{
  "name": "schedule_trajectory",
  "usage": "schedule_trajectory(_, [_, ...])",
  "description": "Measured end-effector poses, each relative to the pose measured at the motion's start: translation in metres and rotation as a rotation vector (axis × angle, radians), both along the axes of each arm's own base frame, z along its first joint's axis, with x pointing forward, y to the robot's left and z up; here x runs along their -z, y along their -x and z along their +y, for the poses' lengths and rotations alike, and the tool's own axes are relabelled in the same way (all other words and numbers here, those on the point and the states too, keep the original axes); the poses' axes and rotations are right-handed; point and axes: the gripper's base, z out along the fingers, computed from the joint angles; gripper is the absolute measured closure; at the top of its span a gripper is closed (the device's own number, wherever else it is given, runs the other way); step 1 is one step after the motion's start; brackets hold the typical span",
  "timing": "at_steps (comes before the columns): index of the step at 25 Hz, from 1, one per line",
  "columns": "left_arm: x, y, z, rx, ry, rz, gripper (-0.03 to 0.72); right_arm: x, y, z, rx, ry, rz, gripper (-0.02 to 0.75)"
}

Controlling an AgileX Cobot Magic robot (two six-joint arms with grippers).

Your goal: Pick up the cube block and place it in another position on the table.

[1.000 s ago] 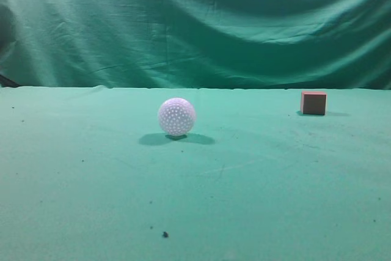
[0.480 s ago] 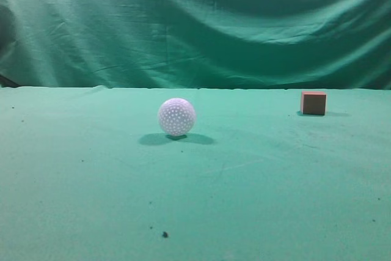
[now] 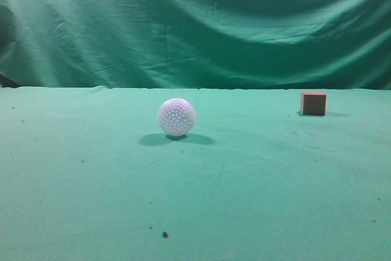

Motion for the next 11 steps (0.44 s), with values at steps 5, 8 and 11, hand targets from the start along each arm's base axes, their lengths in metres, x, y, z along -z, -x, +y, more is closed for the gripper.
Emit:
schedule_trajectory(5, [0.0000,0.0000,0.0000,0.000,0.000,0.000,0.426,-0.0010,-0.0003,0.0000,0.000,0.000,-0.011,0.738])
schedule_trajectory(8, [0.0000,0.0000,0.0000,0.000,0.000,0.000,0.426,-0.0010,-0.0003,0.0000,0.000,-0.001,-0.011,0.738])
schedule_trajectory(11, [0.0000,0.0000,0.0000,0.000,0.000,0.000,0.426,-0.0010,-0.0003,0.0000,0.000,-0.001,-0.011,0.738])
